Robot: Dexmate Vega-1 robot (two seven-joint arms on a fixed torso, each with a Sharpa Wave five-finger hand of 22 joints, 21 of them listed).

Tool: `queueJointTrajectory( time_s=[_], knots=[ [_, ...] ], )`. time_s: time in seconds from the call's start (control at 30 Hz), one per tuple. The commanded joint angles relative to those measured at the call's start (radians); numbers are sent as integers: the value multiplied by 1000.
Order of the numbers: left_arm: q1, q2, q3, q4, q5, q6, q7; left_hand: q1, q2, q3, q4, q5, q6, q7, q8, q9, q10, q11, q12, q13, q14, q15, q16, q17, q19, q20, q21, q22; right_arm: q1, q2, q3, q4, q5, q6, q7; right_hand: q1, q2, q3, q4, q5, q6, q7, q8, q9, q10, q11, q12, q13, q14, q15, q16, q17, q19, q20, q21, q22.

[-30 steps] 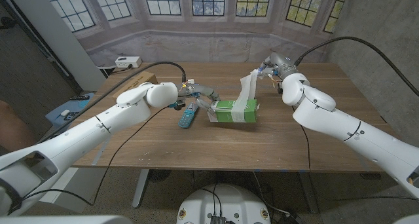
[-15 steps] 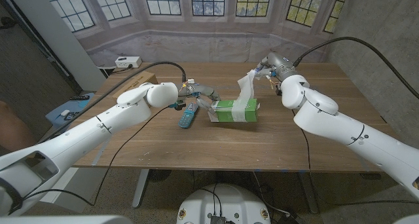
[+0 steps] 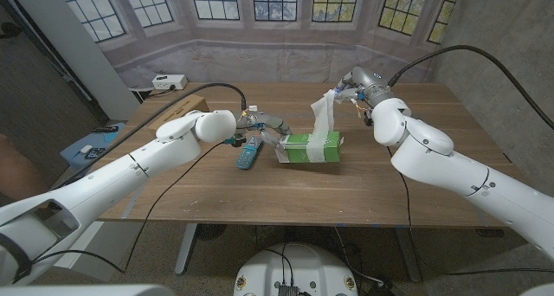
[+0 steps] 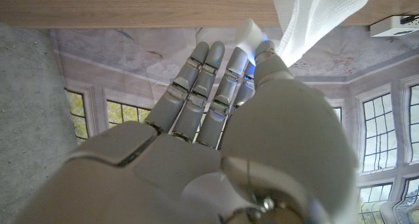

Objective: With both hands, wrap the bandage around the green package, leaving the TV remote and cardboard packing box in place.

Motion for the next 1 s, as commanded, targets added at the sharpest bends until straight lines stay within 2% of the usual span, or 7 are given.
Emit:
queueJointTrajectory(
  time_s=[0.03,0.47,1.0],
  knots=[
    [-3,-3,10,6,-2,11,-5,5,55,14,6,7,65,25,141,6,7,4,-3,3,0,11,1,4,-1,1,-1,4,-12,-17,4,-63,-7,-34,2,-7,2,-6,-2,3,1,1,3,4,-2,-1,-3,4,6,-112,-6,4,-5,-24,1,4],
    [-8,-13,19,2,9,40,-2,2,54,14,7,7,63,27,140,6,5,7,-4,3,0,13,1,3,-3,3,-1,5,-29,-21,1,-116,-2,-61,-11,-9,2,-6,-2,4,0,4,2,5,-4,1,-5,5,5,-112,-9,5,-4,-22,1,4],
    [-33,-42,29,37,15,58,22,2,54,16,5,8,65,30,142,6,8,11,-3,3,2,16,1,2,-2,5,-1,5,-52,-16,-3,-167,23,-99,-41,-15,4,-9,1,4,-6,5,-1,5,-6,5,-7,5,6,-110,-9,7,-4,-20,1,4]
  ],
)
